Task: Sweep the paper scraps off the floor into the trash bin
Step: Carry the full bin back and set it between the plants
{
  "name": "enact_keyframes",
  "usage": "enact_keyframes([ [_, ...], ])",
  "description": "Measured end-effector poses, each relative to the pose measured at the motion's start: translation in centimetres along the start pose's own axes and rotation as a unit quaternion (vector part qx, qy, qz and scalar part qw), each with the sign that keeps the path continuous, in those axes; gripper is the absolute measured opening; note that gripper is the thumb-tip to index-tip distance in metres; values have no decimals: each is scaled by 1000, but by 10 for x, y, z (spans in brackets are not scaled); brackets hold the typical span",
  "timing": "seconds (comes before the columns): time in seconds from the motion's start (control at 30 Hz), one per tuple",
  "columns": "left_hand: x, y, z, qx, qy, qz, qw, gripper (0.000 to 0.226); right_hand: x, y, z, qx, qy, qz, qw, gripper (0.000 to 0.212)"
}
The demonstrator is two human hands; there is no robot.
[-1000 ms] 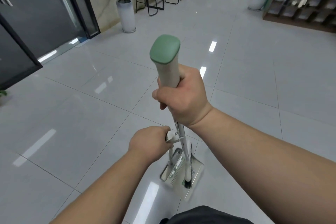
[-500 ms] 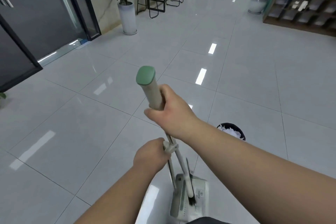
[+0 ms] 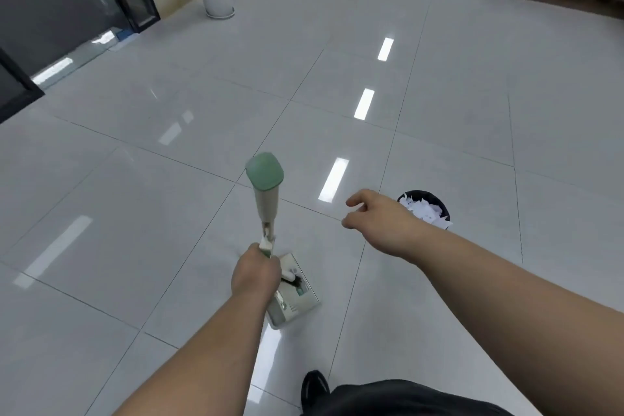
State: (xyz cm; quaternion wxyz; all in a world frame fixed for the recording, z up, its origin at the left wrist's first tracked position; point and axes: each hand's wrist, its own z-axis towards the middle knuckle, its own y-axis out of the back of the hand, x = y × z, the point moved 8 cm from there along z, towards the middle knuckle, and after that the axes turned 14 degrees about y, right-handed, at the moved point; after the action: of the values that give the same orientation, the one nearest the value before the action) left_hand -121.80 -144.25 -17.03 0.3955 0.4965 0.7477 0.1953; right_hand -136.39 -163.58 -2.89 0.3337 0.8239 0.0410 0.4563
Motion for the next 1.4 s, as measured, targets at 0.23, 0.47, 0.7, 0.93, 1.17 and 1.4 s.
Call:
enact_keyframes([
  [0.23, 27, 29, 36, -23, 42, -13, 999, 22, -29, -12, -1, 3, -33, -11, 999, 34],
  [0.47, 49, 26, 6, -80, 65, 67, 992, 81, -35, -29, 11, 12, -35, -4, 999, 32],
  [0.7, 15, -23, -47, -33, -75, 156, 984, 73, -46, -54, 23, 47, -41, 23, 998, 31],
  [0.93, -21, -52, -53, 116, -57, 82, 988, 53, -95, -23, 19, 20, -83, 63, 994, 21],
  [1.17, -82, -112, -66, 195, -55, 122, 972, 62, -187, 57, 10, -49, -143, 111, 982, 12],
  [1.4, -164, -207, -71, 234, -31, 192, 952, 61, -322, 136, 16, -78, -220, 154, 960, 14],
])
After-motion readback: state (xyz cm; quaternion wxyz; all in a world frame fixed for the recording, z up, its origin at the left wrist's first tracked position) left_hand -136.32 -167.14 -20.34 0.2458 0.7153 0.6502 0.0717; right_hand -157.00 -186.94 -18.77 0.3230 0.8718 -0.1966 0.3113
